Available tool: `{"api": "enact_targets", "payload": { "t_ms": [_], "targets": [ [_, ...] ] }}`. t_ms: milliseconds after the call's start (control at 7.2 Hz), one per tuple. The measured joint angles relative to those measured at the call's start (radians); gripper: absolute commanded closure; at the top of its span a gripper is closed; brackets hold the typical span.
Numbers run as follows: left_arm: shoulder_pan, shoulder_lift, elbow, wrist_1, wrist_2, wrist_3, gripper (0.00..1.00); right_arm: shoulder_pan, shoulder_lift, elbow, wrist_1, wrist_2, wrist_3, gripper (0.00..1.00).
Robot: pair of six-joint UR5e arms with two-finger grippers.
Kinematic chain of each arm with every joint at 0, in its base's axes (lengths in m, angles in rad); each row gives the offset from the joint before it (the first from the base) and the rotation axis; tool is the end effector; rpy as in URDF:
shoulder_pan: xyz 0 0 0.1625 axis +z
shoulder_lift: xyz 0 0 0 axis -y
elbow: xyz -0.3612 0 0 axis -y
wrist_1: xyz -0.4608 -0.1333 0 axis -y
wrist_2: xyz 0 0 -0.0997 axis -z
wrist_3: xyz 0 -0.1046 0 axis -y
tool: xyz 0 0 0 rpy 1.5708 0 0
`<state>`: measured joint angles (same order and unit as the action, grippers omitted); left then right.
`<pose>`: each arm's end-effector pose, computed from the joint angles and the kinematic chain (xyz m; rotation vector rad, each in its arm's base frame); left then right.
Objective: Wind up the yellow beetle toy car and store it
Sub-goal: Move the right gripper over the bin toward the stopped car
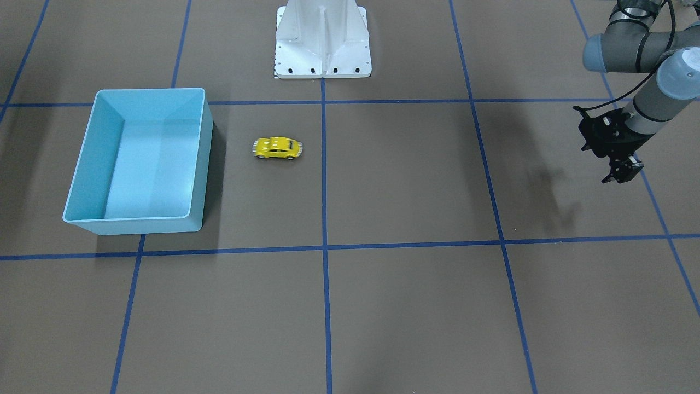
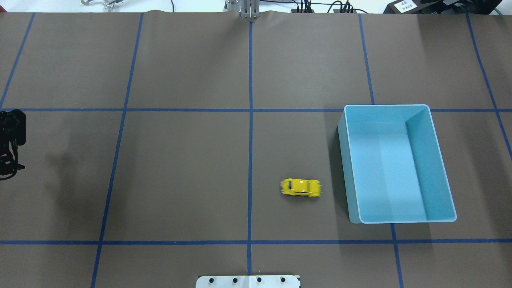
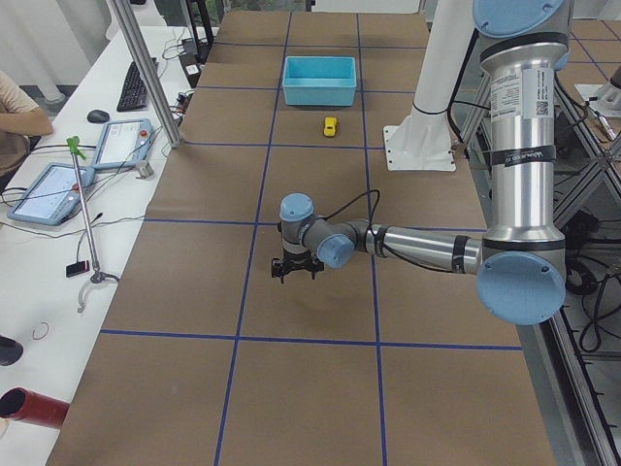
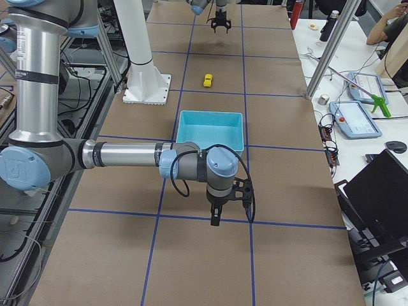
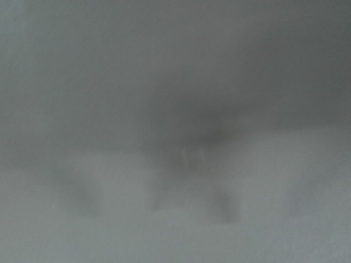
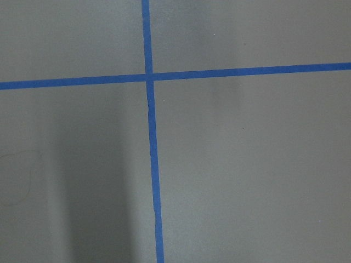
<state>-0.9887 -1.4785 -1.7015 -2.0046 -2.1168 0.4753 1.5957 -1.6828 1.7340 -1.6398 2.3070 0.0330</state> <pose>0.2400 -0.5084 0.5387 0.4564 0.5924 1.1396 0.0759 -0.5164 0.5771 -0.0200 -0.7362 0.0618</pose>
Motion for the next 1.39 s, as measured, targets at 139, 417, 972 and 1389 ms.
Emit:
{"api": "enact_targets", "payload": {
  "t_ms": [139, 417, 972, 1389],
  "targets": [
    [-0.027, -0.001, -0.002, 0.016, -0.020, -0.163, 0.00, 0.000, 0.000, 0.000, 0.000, 0.000, -0.002, 0.00],
    [-0.127, -0.003, -0.002, 0.062, -0.081, -0.361, 0.00, -0.007, 0.000, 0.002, 0.004, -0.001, -0.008, 0.00],
    [-0.378, -0.054, 0.007, 0.274, -0.181, -0.429, 0.00, -0.086, -0.006, 0.158, 0.159, 0.009, -0.002, 0.00],
    [-0.550, -0.055, -0.014, 0.450, -0.214, -0.375, 0.00, -0.267, -0.001, 0.341, 0.143, 0.064, 0.011, 0.00]
  ]
}}
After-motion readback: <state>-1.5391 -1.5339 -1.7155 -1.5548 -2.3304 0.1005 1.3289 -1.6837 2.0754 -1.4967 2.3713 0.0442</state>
